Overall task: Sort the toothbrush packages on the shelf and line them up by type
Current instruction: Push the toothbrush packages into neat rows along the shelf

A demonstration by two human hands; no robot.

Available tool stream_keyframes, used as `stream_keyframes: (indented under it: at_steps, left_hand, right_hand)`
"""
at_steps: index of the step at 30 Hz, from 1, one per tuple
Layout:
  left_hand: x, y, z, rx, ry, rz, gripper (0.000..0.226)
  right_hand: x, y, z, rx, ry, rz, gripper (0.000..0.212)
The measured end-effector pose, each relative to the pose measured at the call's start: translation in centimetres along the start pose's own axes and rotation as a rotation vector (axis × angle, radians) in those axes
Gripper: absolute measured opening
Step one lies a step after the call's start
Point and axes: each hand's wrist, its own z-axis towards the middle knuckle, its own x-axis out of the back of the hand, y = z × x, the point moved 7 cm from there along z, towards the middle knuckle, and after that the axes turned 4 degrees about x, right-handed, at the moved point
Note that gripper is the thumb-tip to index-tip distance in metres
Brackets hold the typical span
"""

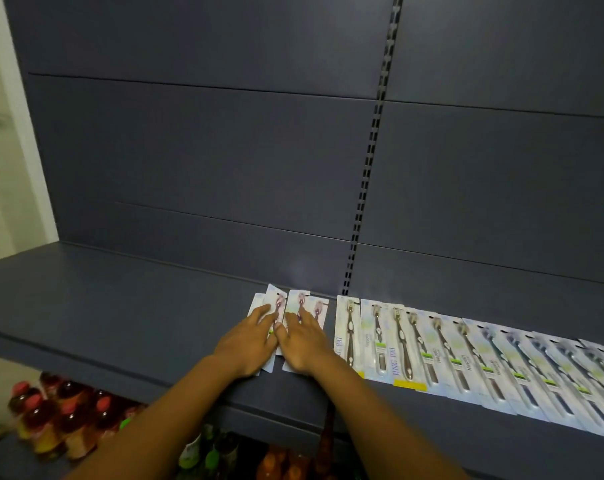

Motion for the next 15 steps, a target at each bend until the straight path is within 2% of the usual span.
stream_keyframes:
  at_steps: [6, 11, 13, 15]
  left_hand:
    - [0.6, -2.2, -0.4, 0.007, -0.060, 0.122, 0.054]
    - [-0.6, -1.5, 0.1, 0.040, -0.125, 0.208, 0.059]
    - [-1.1, -1.0, 0.3, 0.040, -0.109, 0.246, 0.065]
    - [-1.2, -0.8, 0.4, 0.021, -0.094, 0.253, 0.082]
  right_hand:
    - [-1.1, -0.8, -0.3, -0.018, 0.002, -0.039, 0.065]
    - [-1.0, 0.4, -0.7, -0.015, 0.012, -0.055, 0.062]
    - [-0.7, 1.3, -1.0, -0.017, 0.029, -0.055, 0.062]
    - [-0.5, 1.8, -1.2, -0.013, 0.045, -0.067, 0.063]
